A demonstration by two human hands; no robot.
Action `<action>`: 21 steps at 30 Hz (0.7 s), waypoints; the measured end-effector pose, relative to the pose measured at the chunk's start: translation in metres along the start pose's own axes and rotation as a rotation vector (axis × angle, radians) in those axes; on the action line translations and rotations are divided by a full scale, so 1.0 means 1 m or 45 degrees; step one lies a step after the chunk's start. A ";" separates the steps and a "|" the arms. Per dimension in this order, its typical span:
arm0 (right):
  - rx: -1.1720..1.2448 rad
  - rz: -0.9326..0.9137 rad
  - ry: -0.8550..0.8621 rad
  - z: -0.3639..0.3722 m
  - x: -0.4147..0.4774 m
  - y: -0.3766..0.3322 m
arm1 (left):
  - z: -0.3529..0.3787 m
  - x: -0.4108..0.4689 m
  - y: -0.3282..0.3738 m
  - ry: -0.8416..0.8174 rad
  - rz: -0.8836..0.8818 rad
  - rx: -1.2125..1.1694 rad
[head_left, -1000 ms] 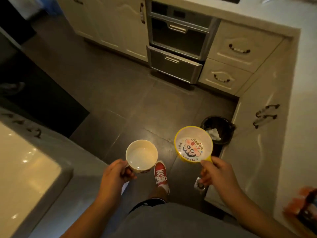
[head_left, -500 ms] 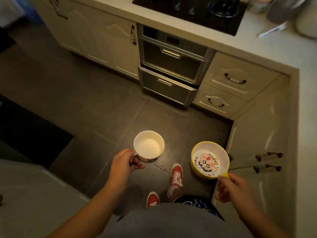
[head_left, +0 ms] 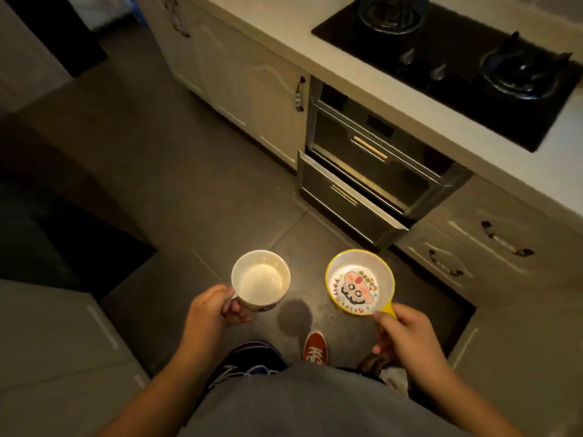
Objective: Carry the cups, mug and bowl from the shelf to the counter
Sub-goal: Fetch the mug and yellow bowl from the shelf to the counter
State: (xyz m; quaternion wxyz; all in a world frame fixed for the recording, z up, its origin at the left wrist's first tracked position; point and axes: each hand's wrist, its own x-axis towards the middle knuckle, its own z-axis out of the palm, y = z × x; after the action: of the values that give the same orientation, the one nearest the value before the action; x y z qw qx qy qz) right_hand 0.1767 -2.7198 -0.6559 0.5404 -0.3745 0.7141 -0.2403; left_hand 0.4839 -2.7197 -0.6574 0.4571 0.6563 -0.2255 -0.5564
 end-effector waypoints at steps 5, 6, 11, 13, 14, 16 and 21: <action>-0.109 -0.114 -0.206 0.040 0.076 -0.085 | -0.029 0.033 0.010 0.208 -0.043 0.002; -0.126 -0.140 -0.242 0.051 0.090 -0.100 | -0.036 0.042 0.012 0.240 -0.045 0.001; -0.190 -0.204 -0.333 0.106 0.148 -0.168 | -0.065 0.099 0.028 0.332 -0.034 -0.075; -0.223 -0.218 -0.347 0.126 0.173 -0.188 | -0.078 0.131 0.041 0.346 -0.035 -0.113; -0.227 -0.212 -0.343 0.133 0.185 -0.196 | -0.084 0.147 0.050 0.342 -0.035 -0.134; -0.234 -0.193 -0.327 0.143 0.205 -0.216 | -0.093 0.178 0.072 0.333 -0.027 -0.151; -0.264 -0.194 -0.300 0.153 0.248 -0.261 | -0.104 0.258 0.136 0.300 -0.004 -0.147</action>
State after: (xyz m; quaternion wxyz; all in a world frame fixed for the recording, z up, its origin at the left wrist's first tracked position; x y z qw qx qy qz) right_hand 0.3601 -3.0648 -0.6532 0.5590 -0.5070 0.6363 -0.1600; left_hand 0.6821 -2.9563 -0.6808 0.5165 0.6900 -0.1369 -0.4882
